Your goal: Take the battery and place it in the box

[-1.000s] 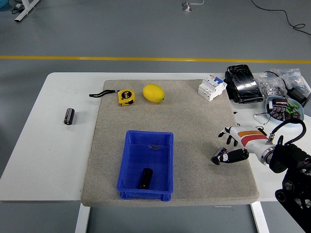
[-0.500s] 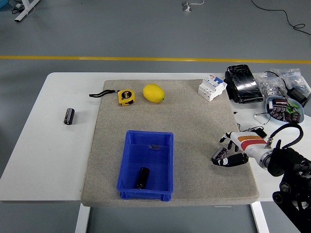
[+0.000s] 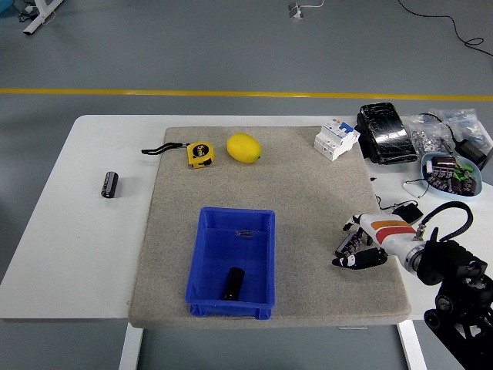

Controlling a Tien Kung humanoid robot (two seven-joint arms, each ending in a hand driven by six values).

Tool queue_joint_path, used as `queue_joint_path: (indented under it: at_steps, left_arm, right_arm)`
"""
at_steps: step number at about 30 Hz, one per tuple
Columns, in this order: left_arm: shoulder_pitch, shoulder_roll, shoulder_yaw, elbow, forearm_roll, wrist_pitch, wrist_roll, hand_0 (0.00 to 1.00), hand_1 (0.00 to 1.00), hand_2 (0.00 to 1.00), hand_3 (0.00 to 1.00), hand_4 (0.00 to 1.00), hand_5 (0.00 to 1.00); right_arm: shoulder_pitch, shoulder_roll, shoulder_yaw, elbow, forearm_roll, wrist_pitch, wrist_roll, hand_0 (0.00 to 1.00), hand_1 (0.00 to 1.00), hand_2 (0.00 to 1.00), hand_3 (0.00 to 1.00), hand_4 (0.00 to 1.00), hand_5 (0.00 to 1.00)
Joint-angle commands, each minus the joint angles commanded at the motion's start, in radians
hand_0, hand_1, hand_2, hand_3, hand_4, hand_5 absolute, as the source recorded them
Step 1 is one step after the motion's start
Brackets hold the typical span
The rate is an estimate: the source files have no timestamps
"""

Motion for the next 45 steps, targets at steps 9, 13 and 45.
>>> queue_joint_path:
  at_steps: [9,13,45]
  left_arm:
    - [-0.001,0.000,0.000,-0.001,0.001,-0.002,0.001,0.610,0.545,0.604,0.616,0.617,0.665]
    - [-0.001,0.000,-0.001,-0.001,0.003,-0.002,0.002,0.610,0.545,0.604,0.616,0.617,0.665]
    - [0.002,-0.001,-0.002,-0.003,0.011,-0.006,0.005,0.614,0.551,0.611,0.616,0.618,0.666]
  right_arm:
    - [0.004,0.005,-0.006,-0.022,0.009,-0.055,-0.017,0.337,0.402,0.478,0.639,0.998,0.407]
    - [0.006,0.003,-0.005,-0.026,0.009,-0.063,-0.016,0.337,0.402,0.478,0.639,0.998,0.407]
    - [0.006,0.000,-0.014,-0.031,0.019,-0.097,-0.013,0.259,0.349,0.419,0.505,0.990,0.368]
